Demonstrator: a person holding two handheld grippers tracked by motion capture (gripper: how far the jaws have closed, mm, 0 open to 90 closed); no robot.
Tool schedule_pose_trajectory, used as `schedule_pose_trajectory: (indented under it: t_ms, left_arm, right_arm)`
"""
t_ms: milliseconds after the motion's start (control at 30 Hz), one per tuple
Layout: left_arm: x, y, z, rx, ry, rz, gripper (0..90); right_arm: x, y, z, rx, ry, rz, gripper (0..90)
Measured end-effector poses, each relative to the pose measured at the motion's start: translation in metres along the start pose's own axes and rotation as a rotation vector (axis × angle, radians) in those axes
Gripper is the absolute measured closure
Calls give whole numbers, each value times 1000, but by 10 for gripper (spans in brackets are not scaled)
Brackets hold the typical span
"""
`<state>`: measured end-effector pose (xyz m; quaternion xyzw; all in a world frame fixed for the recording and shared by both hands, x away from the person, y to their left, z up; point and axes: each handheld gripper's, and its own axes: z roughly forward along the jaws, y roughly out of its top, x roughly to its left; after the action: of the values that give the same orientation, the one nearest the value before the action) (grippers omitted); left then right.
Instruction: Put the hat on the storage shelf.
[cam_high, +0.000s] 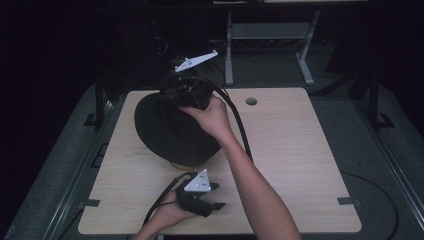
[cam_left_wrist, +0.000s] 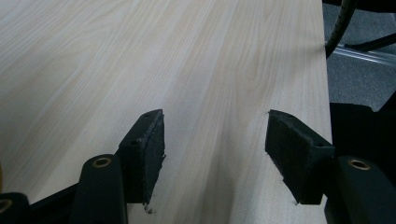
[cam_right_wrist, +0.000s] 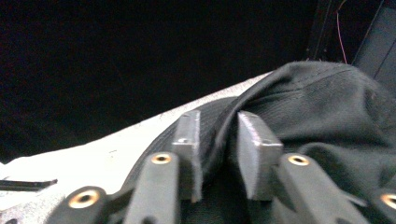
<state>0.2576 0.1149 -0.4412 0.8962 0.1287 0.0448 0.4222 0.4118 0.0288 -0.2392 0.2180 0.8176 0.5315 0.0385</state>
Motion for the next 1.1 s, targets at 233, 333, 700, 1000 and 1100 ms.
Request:
schedule_pose_trajectory:
  t_ms: [233,333,700,1000,1100]
  left_arm:
    - [3,-1,-1,-2,0,1,365]
    - [2,-2,-1,-1,3,2,363]
    - [0,-3,-5,-2,4,-5,354]
    - [-2,-4,-2,-2,-1,-8,351]
    - [-2,-4,-1,0,-3,-5,346]
  right_arm:
    - [-5,-2,-17,-43,6,8,583]
    - [-7,-5,-25,-64,11,17,538]
    - [-16,-17,-78,-156,0,62,398]
    - [-27,-31,-106,-152,-46,79,382]
    - [-31,-37,-116,-161,-62,88,373]
